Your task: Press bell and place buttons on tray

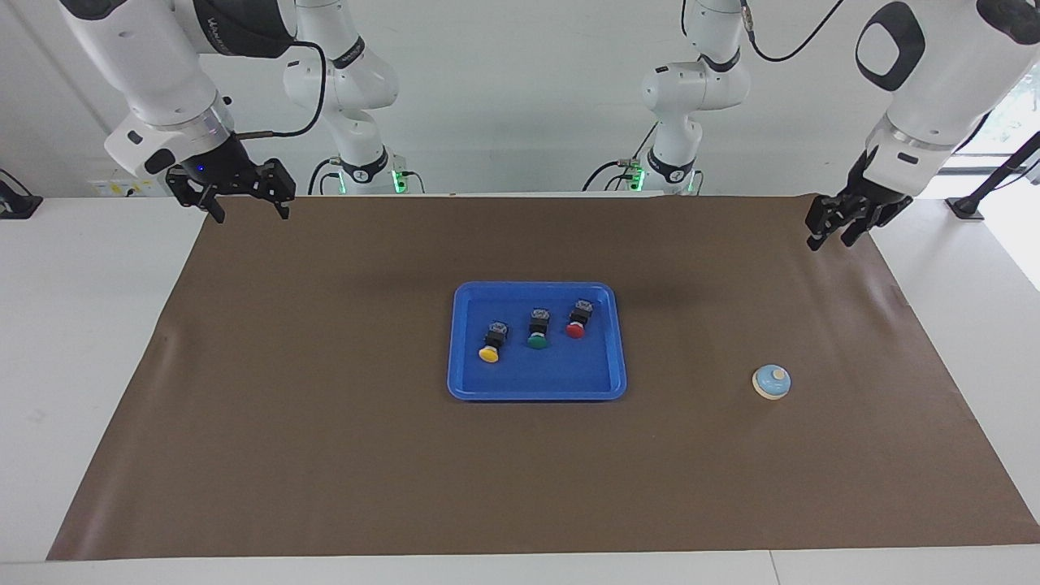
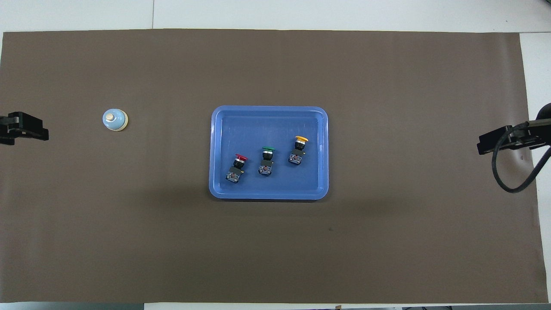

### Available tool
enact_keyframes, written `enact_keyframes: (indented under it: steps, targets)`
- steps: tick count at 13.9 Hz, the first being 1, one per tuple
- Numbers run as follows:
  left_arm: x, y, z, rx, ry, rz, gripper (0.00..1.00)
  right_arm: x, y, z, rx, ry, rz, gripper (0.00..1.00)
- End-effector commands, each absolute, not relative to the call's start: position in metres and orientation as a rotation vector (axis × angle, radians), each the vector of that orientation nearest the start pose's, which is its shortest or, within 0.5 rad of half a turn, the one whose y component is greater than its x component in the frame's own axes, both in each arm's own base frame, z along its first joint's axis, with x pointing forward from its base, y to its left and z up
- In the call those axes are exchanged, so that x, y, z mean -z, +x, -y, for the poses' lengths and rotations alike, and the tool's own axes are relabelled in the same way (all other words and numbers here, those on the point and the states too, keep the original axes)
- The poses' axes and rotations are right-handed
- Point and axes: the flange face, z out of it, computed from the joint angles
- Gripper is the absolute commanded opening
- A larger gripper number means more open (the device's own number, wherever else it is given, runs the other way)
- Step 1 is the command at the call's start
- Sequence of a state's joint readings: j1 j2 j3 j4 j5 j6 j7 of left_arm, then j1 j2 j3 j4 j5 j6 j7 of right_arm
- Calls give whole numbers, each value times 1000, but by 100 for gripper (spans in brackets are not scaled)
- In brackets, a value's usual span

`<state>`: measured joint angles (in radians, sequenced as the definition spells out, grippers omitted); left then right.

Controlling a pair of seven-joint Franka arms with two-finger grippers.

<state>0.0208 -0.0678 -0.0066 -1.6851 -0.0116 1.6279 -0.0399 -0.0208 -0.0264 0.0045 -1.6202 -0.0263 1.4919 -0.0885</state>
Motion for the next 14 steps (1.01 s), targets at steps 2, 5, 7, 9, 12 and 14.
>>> enact_keyframes:
  steps: [2,5,7,9,12,14]
  targets:
    - [-622,502,-2,-49,-3152,73,100,-610,531,15,-158,-3162,110,100]
    - [-614,520,13,-64,-3161,30,100,-610,531,15,-158,-3162,110,100]
    - [-612,520,18,-74,-3161,13,100,-610,531,15,-158,-3162,110,100]
    - [-611,518,29,-93,-3159,-43,100,-610,531,15,-158,-3162,110,100]
    - [-611,517,31,-100,-3160,-75,100,-610,531,15,-158,-3162,110,100]
    - [-612,516,31,-105,-3160,-75,100,-610,531,15,-158,-3162,110,100]
